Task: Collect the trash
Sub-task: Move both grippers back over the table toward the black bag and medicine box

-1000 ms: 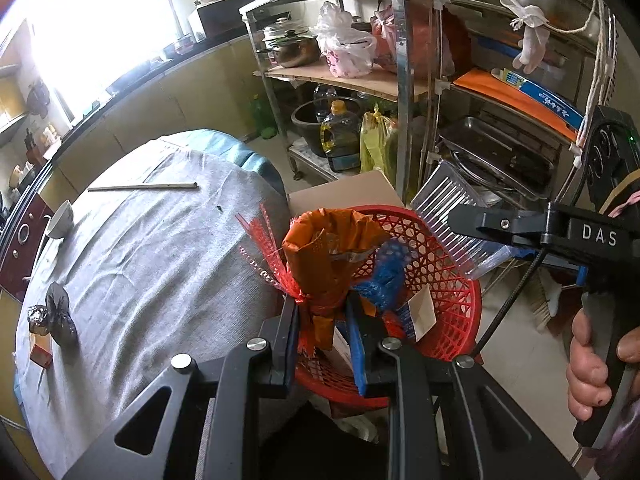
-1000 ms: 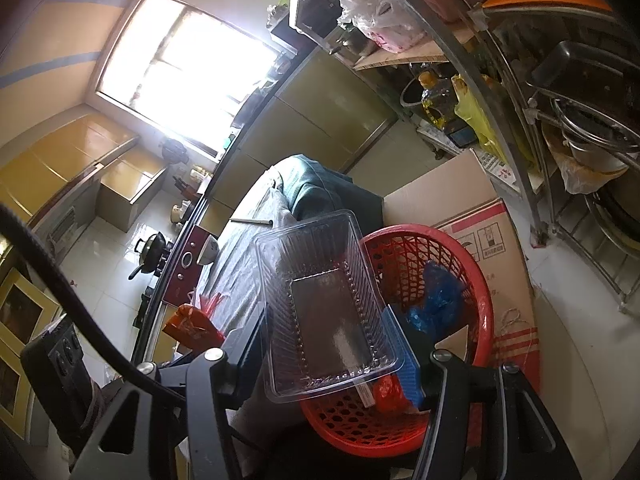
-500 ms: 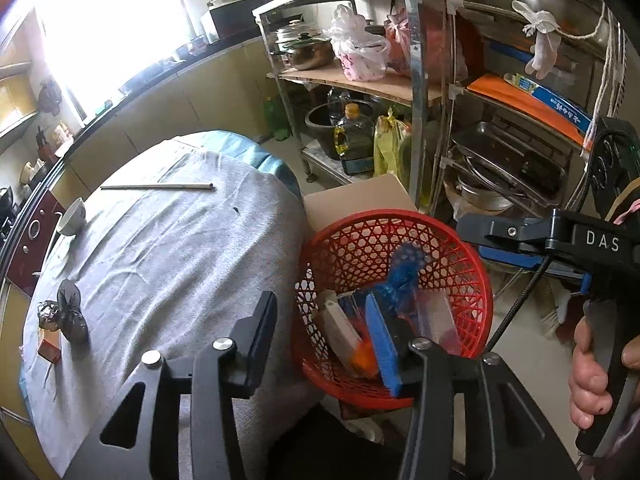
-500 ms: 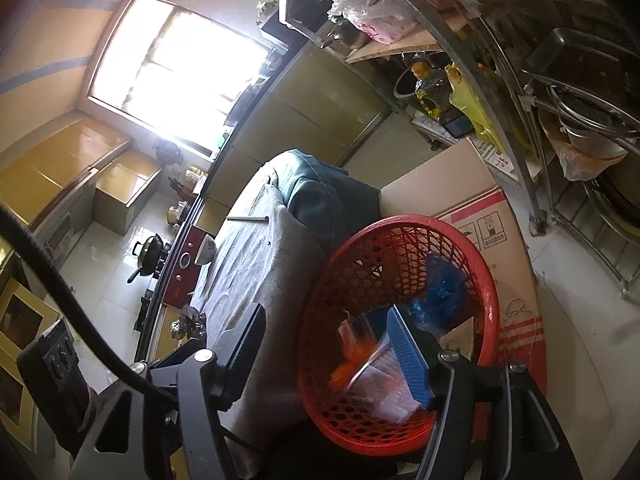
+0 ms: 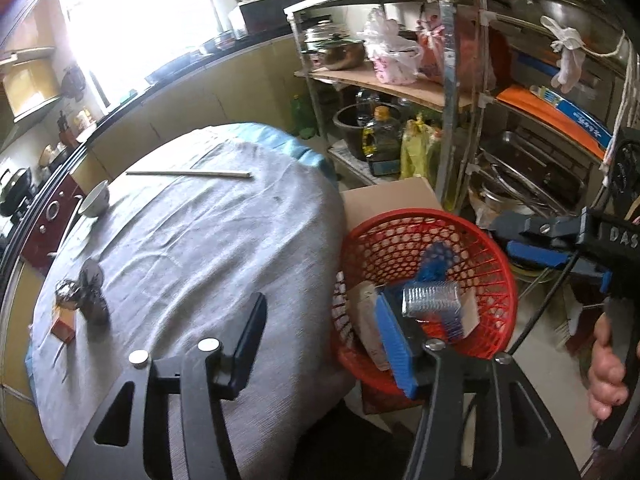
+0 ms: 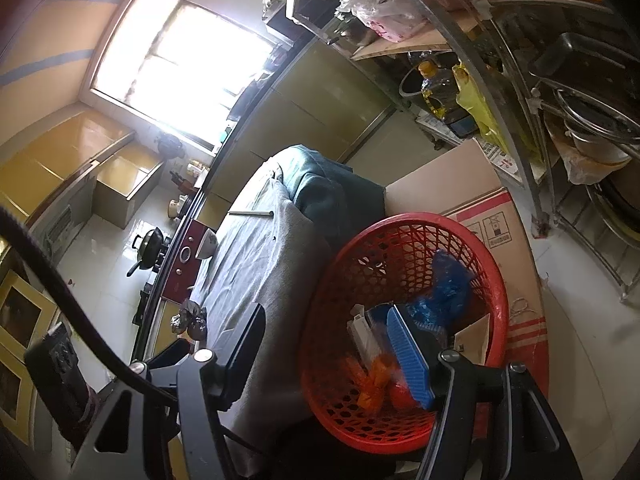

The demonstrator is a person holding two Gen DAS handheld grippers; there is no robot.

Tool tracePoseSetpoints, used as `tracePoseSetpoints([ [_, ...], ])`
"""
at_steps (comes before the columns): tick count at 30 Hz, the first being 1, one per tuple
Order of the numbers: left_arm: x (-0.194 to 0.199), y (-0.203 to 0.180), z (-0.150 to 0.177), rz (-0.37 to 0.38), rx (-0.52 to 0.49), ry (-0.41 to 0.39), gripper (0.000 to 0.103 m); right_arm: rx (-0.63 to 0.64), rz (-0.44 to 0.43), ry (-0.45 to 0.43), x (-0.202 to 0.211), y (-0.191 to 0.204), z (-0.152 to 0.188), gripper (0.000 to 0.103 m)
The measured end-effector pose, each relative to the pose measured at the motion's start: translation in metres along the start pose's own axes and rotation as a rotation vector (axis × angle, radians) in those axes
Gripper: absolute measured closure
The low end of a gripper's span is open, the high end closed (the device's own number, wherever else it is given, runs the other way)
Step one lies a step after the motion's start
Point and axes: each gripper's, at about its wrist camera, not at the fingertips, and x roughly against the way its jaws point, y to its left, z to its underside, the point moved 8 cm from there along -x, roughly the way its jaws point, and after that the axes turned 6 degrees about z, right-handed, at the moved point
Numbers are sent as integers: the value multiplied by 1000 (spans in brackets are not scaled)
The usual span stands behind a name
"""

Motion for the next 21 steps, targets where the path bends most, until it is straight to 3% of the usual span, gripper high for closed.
tracePoseSetpoints([
  [4,10,21,9,-38,31,-16,39,10,5,5,0,3,0,36],
  [14,58,100,45,-221,116,-103,36,80,9,38,-8,31,8,36],
  [21,85,178,84,-325,309,-114,36,168,3,69,-18,64,23,36],
])
